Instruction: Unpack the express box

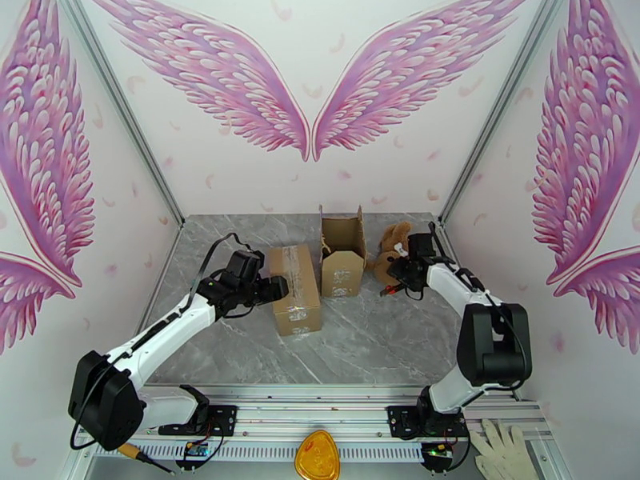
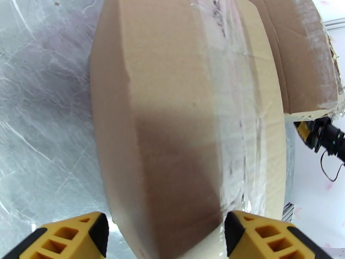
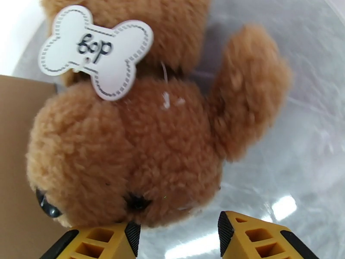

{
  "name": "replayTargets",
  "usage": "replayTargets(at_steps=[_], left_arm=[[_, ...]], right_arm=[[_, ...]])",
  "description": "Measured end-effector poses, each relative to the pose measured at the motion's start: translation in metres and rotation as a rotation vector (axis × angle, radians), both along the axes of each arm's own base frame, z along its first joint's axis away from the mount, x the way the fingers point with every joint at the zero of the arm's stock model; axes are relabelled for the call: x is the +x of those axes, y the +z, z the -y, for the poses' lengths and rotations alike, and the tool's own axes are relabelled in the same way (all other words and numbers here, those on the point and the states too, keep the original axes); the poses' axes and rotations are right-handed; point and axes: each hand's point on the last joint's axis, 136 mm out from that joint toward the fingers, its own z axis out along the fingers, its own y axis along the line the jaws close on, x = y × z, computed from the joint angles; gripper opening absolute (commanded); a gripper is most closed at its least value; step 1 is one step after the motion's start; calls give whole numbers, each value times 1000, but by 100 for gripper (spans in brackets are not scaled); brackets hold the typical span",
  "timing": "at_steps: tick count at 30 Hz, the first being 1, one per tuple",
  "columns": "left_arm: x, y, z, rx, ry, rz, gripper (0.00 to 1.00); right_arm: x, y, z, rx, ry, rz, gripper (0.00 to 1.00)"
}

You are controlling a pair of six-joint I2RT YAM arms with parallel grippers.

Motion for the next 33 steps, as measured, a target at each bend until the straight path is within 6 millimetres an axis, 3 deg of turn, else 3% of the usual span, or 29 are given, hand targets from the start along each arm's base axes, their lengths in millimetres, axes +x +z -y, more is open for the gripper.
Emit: replayTargets(at_steps=[5, 11, 15, 20, 22, 24, 28, 33], left_arm=[[-1, -1, -2, 18, -9, 3, 78], [4, 10, -1, 28, -24, 36, 83], [11, 22, -6, 46, -20, 78, 85], [25, 45, -23, 64, 8, 139, 86], [33, 55, -31, 70, 23, 169, 86], [38, 60, -39, 78, 34, 185, 86], [45, 65, -51, 93, 47, 201, 87], [50, 68, -54, 94, 40, 208, 87]], right_arm=[[31, -11, -19, 28, 73, 18, 63], [37, -4, -43, 48, 171, 51, 71], [18, 14, -47, 41, 183, 74, 74], [-19, 63, -29, -4, 121, 150, 74], [-31, 72, -18, -15, 73, 167, 65], [-39, 65, -5, -11, 21, 147, 63], [-53, 23, 21, 17, -83, 23, 59], [-60, -18, 32, 49, -149, -98, 56]])
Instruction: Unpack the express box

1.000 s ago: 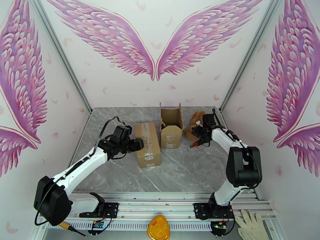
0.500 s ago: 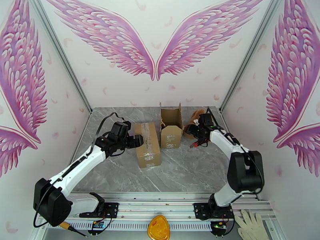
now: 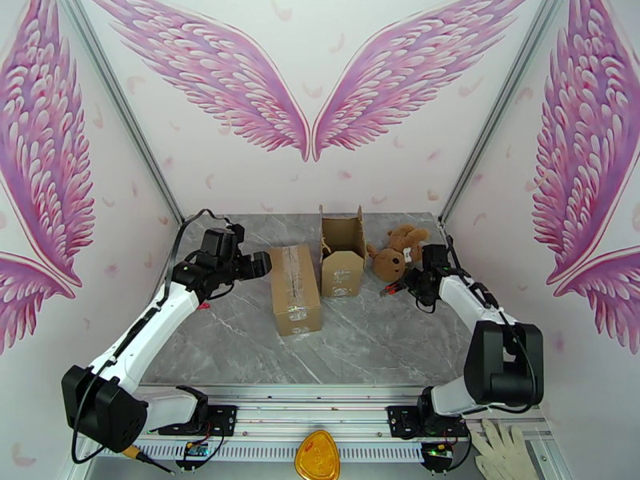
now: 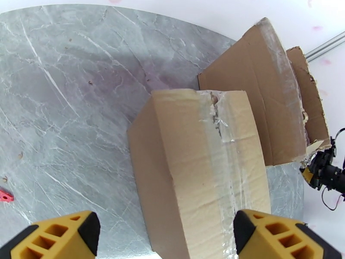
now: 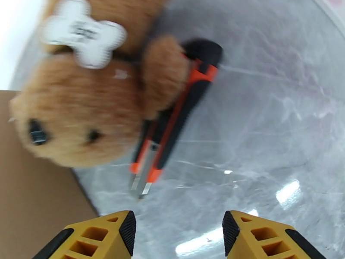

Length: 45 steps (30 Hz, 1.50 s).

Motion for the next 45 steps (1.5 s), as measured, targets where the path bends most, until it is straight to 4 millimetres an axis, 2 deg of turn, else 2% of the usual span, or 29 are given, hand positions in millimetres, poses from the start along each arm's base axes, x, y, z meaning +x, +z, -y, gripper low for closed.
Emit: replayTargets(at_steps=[3, 7, 14, 22, 24, 26, 30, 37, 40, 45], left_arm=[[2, -5, 0, 0, -3, -15, 87], [4, -12, 2, -4, -11, -37, 87], [5, -14, 1, -3, -12, -45, 88], [4, -15, 0, -2, -9, -49, 89], [5, -16, 0, -2, -9, -50, 89], [5, -17, 1, -1, -9, -53, 89], [5, -20, 1, -2, -11, -62, 89], [5, -21, 3, -6, -20, -70, 89], [4, -22, 3, -3, -24, -72, 89], [4, -18, 3, 11, -43, -54, 89]], right_arm=[[4, -17, -2, 23, -12, -36, 56], [21, -31, -2, 39, -19, -63, 58], [52, -40, 1, 39, -22, -56, 61], [73, -57, 7, 17, -12, -107, 61], [74, -57, 7, 10, 2, -119, 58], [73, -58, 8, -5, 15, -137, 48], [70, -59, 9, -18, 35, -153, 41], [68, -58, 8, -26, 45, -127, 37], [58, -58, 5, -26, 52, -117, 36], [25, -54, -3, -8, 57, -138, 36]])
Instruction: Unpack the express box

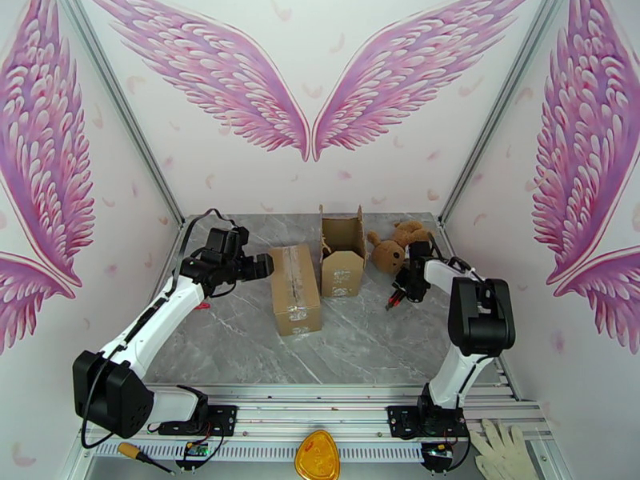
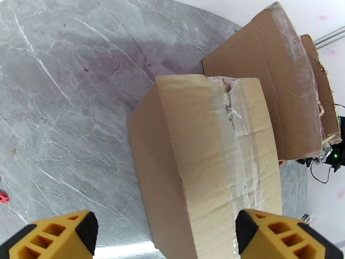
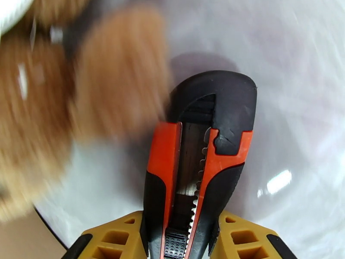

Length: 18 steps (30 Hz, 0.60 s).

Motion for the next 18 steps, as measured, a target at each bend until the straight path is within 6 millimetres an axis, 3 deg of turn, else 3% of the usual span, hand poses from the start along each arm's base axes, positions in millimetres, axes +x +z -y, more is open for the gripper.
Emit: replayTargets(at_steps=[4, 9, 11, 14, 18], left_arm=[[-4, 19, 3, 5, -36, 63, 85], [-17, 59, 28, 8, -147, 208, 78], [-24, 82, 51, 10, -226, 288, 75], [-34, 115, 84, -15, -331, 398, 67], [-42, 147, 138, -66, -472, 507, 60]], right_arm=[[-16, 27, -4, 14, -14, 54, 36], [-20, 102, -8, 21, -28, 261, 35], [-23, 138, -10, 26, -34, 364, 35], [-29, 175, -18, 37, -30, 475, 34], [-33, 207, -34, 62, 2, 561, 34]])
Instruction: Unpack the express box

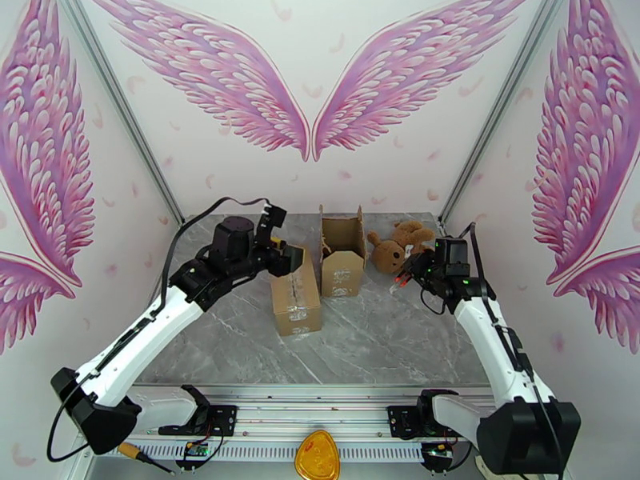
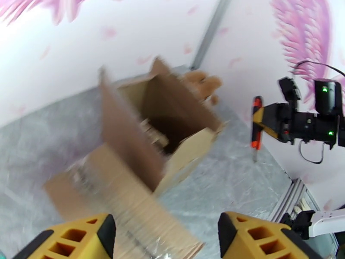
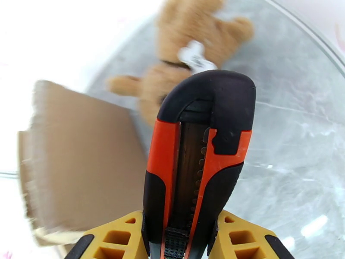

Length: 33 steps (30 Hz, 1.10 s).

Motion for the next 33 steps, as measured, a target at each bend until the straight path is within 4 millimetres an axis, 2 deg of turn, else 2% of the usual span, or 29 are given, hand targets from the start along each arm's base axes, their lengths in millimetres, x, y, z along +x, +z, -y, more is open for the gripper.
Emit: replayTargets(at_steps=[4, 8, 11, 16, 24, 27, 31, 33], left_arm=[[0, 6, 64, -15, -144, 31, 59], [-2, -15, 117, -11, -264, -3, 59], [-5, -35, 142, 0, -326, -49, 59], [-11, -51, 163, -22, -387, -107, 58], [-14, -34, 185, -92, -466, -121, 54], [-11, -33, 192, -105, -482, -136, 47], [-7, -41, 198, -111, -494, -172, 38], [-7, -45, 199, -110, -498, -188, 29]], right_arm=[[0, 34, -23, 14, 56, 83, 34], [-3, 70, -47, 22, 119, 169, 34], [-8, 89, -61, 28, 148, 215, 33], [-13, 97, -71, 33, 163, 237, 33], [-14, 101, -80, 31, 185, 253, 33], [-13, 108, -86, 35, 199, 280, 33], [-11, 115, -90, 43, 207, 312, 32], [-10, 120, -91, 47, 208, 332, 32]])
